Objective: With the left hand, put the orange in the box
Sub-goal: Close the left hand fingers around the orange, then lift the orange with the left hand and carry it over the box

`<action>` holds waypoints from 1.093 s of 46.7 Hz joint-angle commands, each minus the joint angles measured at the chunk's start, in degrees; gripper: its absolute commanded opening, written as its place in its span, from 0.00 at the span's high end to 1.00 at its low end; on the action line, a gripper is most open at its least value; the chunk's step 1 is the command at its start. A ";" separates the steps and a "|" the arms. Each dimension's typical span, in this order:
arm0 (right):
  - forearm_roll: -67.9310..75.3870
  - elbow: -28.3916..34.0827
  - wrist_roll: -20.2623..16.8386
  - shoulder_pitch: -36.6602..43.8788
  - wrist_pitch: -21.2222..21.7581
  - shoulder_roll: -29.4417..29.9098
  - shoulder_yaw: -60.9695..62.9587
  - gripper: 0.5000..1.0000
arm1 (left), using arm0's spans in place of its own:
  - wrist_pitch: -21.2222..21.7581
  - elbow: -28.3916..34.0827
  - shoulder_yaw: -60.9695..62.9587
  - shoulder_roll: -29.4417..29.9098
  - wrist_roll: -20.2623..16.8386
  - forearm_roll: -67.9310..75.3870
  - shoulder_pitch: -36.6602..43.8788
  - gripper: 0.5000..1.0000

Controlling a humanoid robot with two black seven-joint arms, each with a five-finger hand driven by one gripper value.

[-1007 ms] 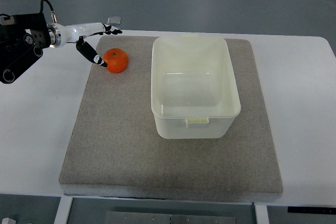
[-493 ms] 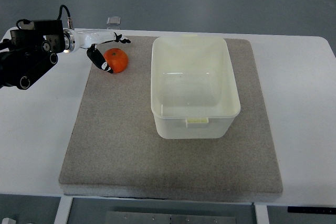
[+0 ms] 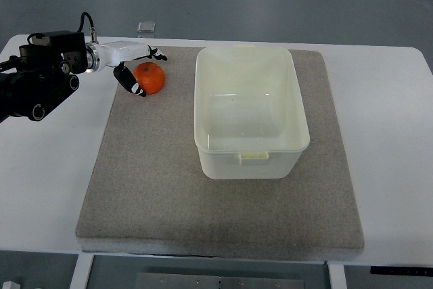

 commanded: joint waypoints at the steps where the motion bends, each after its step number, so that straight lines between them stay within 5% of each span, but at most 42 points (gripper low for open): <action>1: 0.00 0.00 0.00 0.02 0.00 0.00 0.00 0.14 | -0.10 0.15 0.05 0.07 0.00 0.00 0.17 0.31; 22: 0.00 0.00 0.00 0.02 0.00 0.00 0.00 0.14 | -0.01 0.24 0.05 -0.02 0.00 1.15 0.44 0.59; 33: 0.00 0.00 0.00 0.02 0.00 0.00 0.00 0.14 | 0.08 -0.11 -0.04 0.16 0.00 1.06 0.35 1.00; 51: 0.00 0.00 0.00 0.02 0.00 0.00 0.00 0.14 | -0.10 -2.92 -0.65 3.32 -0.17 3.34 -1.49 1.00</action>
